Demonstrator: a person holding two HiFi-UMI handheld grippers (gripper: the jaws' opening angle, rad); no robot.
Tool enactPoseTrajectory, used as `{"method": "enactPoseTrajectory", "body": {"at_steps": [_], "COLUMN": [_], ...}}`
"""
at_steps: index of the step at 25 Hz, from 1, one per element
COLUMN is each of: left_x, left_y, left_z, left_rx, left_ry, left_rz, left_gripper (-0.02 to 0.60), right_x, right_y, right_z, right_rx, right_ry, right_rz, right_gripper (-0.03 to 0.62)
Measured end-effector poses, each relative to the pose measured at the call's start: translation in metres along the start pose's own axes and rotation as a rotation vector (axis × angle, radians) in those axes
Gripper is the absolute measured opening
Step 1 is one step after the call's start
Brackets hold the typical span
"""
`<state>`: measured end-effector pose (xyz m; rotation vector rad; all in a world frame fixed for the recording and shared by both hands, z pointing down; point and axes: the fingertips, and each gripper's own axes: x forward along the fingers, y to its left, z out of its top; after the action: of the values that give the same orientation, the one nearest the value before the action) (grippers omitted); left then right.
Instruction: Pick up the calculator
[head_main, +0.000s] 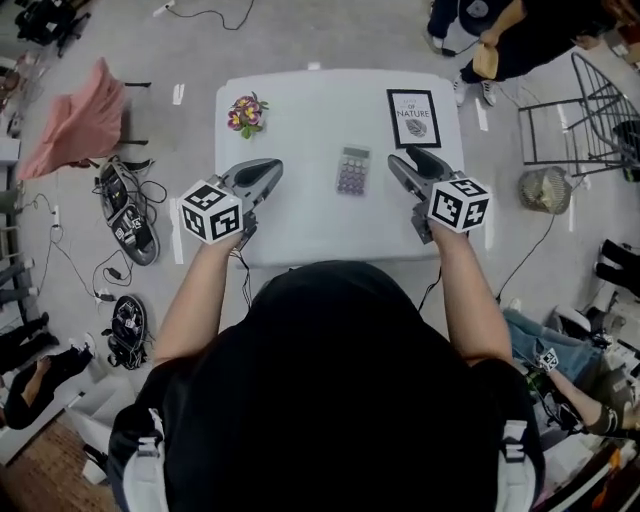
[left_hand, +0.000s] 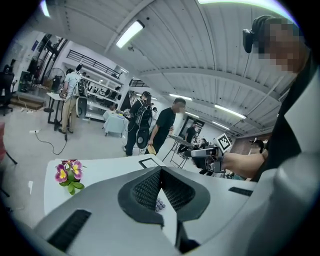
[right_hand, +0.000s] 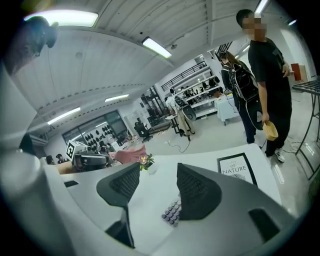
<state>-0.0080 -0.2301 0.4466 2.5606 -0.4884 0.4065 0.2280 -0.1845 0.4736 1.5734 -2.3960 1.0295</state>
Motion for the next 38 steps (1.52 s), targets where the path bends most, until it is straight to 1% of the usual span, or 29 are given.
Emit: {"method": "enactPoseTrajectory", "body": {"at_steps": [6, 11, 14, 20, 23, 28, 33, 38], "left_x": [0.015, 0.032, 0.039, 0.054, 0.060, 0.069, 0.082, 0.096], "left_y": [0.014, 0.027, 0.027, 0.026, 0.028, 0.035, 0.026, 0.025], "left_z": [-0.015, -0.037, -0.046, -0.071, -0.085, -0.108, -0.133, -0.154], "left_rx": [-0.041, -0.066, -0.088, -0.116, -0.132, -0.163, -0.186, -0.207], "left_ry": [0.017, 0.055, 0.067, 0.105, 0.124, 0.152, 0.197, 0.222], "left_rz": [0.067, 0.105, 0.122, 0.141, 0.162, 0.186, 0.187, 0.180], "left_gripper": [0.018, 0.018, 0.018, 0.018, 0.018, 0.018, 0.018, 0.018], "right_x": [0.026, 0.055, 0.064, 0.087, 0.095, 0.111, 0.121, 0.139], "right_y": [-0.027, -0.054, -0.064, -0.085, -0.099, -0.113, -0.117, -0.120], "right_z": [-0.008, -0.021, -0.030, -0.055, -0.072, -0.097, -0.107, -0.120], "right_rx": [0.012, 0.024, 0.026, 0.021, 0.031, 0.028, 0.036, 0.044], "right_ry": [0.071, 0.128, 0.168, 0.251, 0.281, 0.352, 0.392, 0.419], "right_rz": [0.048, 0.081, 0.098, 0.124, 0.124, 0.151, 0.179, 0.199], "right_gripper": [0.242, 0.239, 0.236, 0.233, 0.212, 0.212, 0.213, 0.215]}}
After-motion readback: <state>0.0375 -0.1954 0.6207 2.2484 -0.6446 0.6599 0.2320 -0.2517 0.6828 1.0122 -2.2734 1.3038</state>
